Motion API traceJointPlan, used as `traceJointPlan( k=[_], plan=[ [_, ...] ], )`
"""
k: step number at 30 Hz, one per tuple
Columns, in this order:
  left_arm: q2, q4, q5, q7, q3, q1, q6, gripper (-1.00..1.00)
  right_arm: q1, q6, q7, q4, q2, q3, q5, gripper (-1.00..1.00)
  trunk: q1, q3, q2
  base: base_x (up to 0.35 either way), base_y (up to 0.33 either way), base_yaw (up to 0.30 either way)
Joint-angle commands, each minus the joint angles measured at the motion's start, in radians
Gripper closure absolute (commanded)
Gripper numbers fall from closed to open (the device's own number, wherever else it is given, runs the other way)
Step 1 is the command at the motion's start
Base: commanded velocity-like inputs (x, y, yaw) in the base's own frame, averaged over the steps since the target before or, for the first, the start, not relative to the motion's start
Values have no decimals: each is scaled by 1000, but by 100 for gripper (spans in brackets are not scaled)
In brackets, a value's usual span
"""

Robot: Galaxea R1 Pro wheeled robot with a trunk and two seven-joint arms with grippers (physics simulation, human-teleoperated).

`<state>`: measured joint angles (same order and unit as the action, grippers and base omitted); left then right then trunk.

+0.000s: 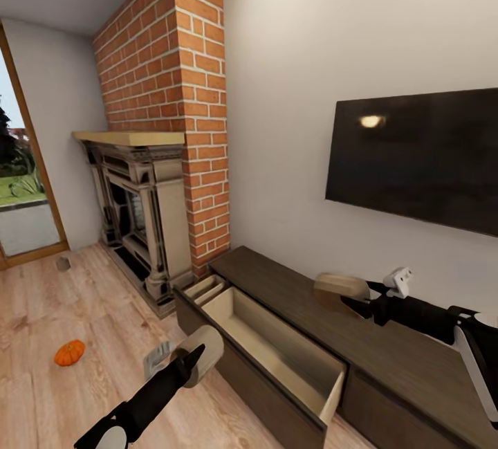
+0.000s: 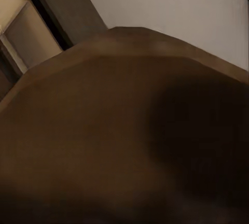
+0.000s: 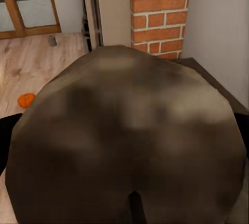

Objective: Place each of the two pumpkins and all three candles from the living room inside a cabinet in the living room (use any cabinet), then make sure every cabinet is closed, and position the cauldron so it is next to a table in the living room.

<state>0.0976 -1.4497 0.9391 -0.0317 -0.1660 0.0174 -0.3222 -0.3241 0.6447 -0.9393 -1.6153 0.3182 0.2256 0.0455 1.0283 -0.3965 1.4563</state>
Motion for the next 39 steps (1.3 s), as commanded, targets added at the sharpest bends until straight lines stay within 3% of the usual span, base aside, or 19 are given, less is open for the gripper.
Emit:
traceJointPlan(
  k=[1,18,31,39],
  plan=[
    [1,0,9,-1,0,1,-3,100,-1,12,0,0,-1,0,8,100,1,-3,1,291,151,-2],
    [-2,17,9,-1,0,1,-2,100,-3,18,-1,0,-4,0,8,100,1,-29,1,291,150,0],
    [-2,18,9,-1,-1,1,-2,100,-2,6,-4,0,-4,2,8,100,1,-31,1,291,152,-9],
    [1,18,9,-1,0,1,-3,100,-2,6,-3,0,-4,1,8,100,1,-31,1,288,200,-212]
  ],
)
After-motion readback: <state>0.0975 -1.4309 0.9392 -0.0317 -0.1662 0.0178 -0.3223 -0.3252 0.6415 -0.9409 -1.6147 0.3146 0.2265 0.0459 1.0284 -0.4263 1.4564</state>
